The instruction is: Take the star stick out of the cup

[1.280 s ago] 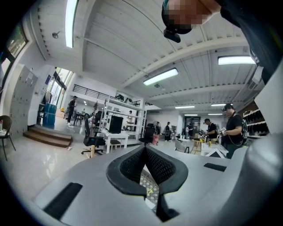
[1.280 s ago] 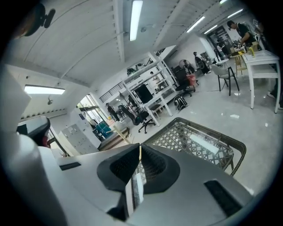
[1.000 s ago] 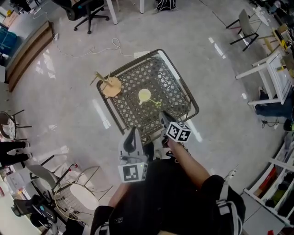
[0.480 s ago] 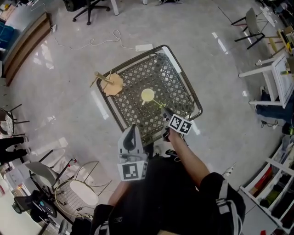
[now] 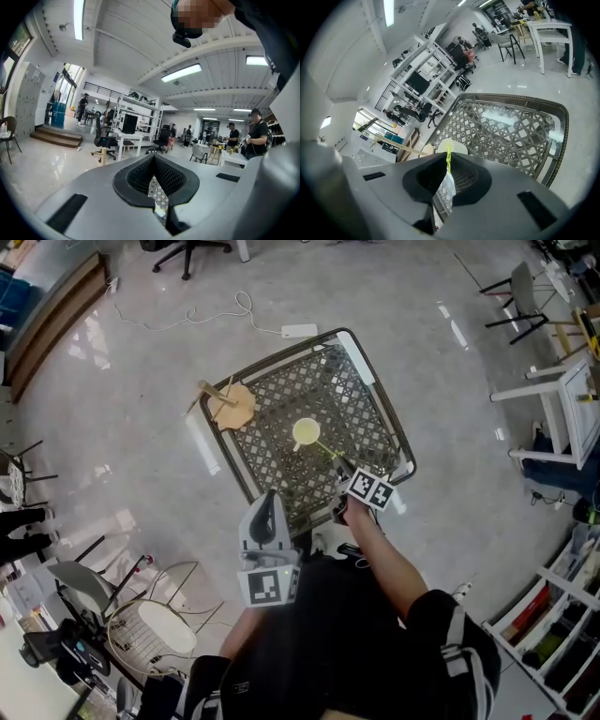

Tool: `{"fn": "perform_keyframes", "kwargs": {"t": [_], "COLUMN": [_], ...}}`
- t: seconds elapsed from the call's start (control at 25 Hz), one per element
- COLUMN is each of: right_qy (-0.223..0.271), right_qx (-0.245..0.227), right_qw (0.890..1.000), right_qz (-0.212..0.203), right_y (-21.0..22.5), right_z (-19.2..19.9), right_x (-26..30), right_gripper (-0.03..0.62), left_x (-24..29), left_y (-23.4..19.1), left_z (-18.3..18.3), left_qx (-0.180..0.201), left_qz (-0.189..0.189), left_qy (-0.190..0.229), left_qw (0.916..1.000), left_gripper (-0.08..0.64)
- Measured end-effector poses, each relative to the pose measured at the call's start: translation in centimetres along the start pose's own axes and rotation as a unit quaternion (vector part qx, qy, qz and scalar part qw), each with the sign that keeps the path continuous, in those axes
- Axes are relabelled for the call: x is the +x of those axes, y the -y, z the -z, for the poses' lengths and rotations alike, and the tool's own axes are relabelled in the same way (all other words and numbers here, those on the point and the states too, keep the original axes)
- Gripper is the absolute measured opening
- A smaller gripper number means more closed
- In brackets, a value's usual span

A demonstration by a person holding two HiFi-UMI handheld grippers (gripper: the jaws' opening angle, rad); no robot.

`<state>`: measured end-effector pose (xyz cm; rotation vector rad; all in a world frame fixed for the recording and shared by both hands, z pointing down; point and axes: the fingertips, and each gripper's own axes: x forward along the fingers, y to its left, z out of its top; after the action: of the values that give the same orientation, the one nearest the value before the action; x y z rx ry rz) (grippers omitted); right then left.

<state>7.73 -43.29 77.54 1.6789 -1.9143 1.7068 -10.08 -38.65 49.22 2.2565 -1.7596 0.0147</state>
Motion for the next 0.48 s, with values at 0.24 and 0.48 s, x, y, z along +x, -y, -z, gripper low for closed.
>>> {"fn": "perform_keyframes", "kwargs": {"t": [0.24,0.48], "right_qy": [0.008,0.025], "right_qx": [0.007,0.006], "right_qw": [1.000,1.000], "right_qz": [-0.003,-0.011], "right_y": [-0.2,-0.2], "right_z": [0.4,0.8], "right_x": [-0.5,-3.0], "right_gripper": [0.021,0.021], "left_x": [-1.5,-4.3], "left_y": [-0.1,1.0], "left_z": [-0.3,-0.3], "left_qx": [0.003,0.015], "left_qz": [-0.007,-0.007], "left_qy": [0.009,0.022], "left_qw": [0.9999,0.9996], "left_gripper": [0.015,0.015]}}
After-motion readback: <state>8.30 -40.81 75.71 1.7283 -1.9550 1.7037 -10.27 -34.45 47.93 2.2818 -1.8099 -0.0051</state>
